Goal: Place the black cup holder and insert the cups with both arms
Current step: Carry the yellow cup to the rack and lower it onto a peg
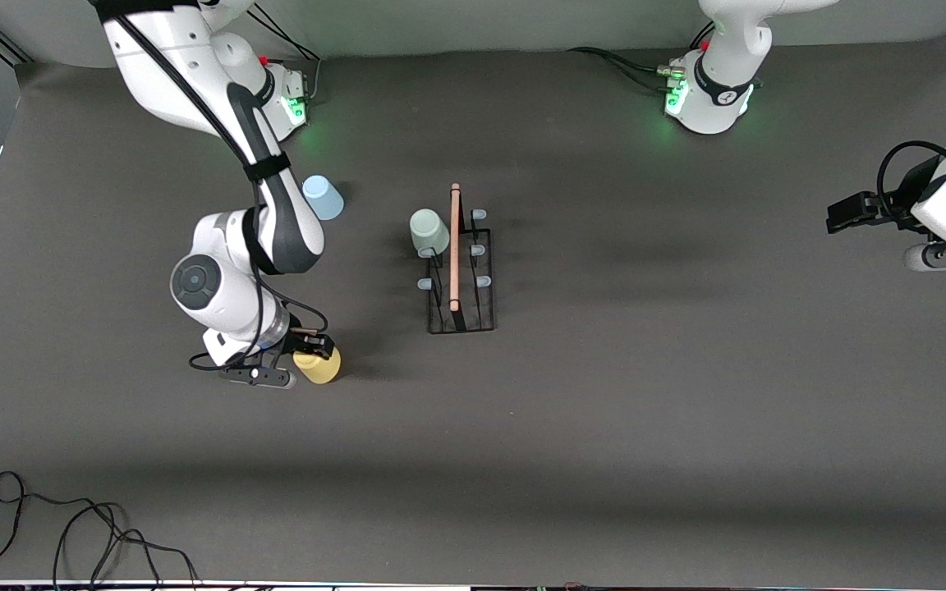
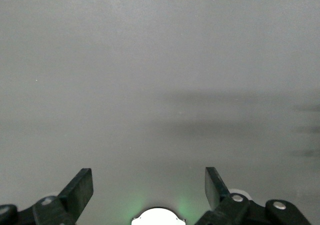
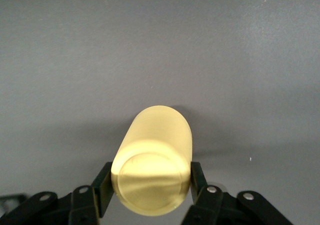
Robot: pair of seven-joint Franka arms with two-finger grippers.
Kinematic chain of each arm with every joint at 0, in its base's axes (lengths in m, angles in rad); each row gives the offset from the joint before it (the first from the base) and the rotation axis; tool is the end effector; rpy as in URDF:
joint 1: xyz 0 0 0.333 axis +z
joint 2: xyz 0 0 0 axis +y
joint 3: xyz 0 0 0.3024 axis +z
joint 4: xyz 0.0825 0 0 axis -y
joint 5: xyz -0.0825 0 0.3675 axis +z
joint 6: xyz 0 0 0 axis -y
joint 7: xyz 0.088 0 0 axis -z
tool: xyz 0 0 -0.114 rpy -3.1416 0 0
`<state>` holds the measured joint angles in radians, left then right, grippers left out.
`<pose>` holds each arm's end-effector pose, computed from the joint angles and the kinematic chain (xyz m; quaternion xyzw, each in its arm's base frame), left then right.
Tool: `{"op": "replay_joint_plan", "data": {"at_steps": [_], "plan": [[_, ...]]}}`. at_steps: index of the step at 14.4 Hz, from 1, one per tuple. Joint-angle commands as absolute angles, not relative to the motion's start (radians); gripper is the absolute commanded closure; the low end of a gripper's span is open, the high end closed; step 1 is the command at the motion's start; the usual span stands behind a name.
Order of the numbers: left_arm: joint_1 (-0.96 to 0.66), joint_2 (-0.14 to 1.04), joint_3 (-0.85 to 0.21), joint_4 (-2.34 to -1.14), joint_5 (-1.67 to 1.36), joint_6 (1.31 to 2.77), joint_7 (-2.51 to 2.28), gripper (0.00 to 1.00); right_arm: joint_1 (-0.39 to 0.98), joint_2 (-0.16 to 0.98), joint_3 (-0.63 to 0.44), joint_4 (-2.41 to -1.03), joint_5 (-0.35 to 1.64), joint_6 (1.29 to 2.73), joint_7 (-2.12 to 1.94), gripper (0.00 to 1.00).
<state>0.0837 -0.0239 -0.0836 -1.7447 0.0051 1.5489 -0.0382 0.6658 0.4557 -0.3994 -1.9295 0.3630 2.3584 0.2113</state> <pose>0.5182 0.0002 0.5365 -0.9961 -0.0190 0.0858 0.0052 0.5817 0.1759 0.2612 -0.9957 0.0811 -0.0020 0.0447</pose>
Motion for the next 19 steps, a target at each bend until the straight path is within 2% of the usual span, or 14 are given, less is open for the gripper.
{"op": "replay_joint_plan", "data": {"at_steps": [1,4,7,10,19], "plan": [[0.086,-0.037,-0.083,-1.746,0.011,1.534,-0.049,0.0,0.673,0.338,-0.399,-1.94,0.39,2.248,0.251,1.0],[0.086,-0.037,-0.083,-1.746,0.011,1.534,-0.049,0.0,0.751,0.269,-0.4,-1.939,0.379,2.188,0.421,1.0],[0.086,-0.037,-0.083,-1.746,0.011,1.534,-0.049,0.0,0.876,0.259,-0.402,-1.925,0.376,2.184,0.647,1.0],[0.086,-0.035,-0.083,-1.746,0.011,1.535,-0.049,0.0,0.943,0.259,-0.402,-1.91,0.374,2.184,0.771,1.0],[0.086,-0.037,-0.083,-1.746,0.011,1.534,-0.049,0.0,0.991,0.264,-0.4,-1.844,0.342,2.148,0.902,1.0]]}}
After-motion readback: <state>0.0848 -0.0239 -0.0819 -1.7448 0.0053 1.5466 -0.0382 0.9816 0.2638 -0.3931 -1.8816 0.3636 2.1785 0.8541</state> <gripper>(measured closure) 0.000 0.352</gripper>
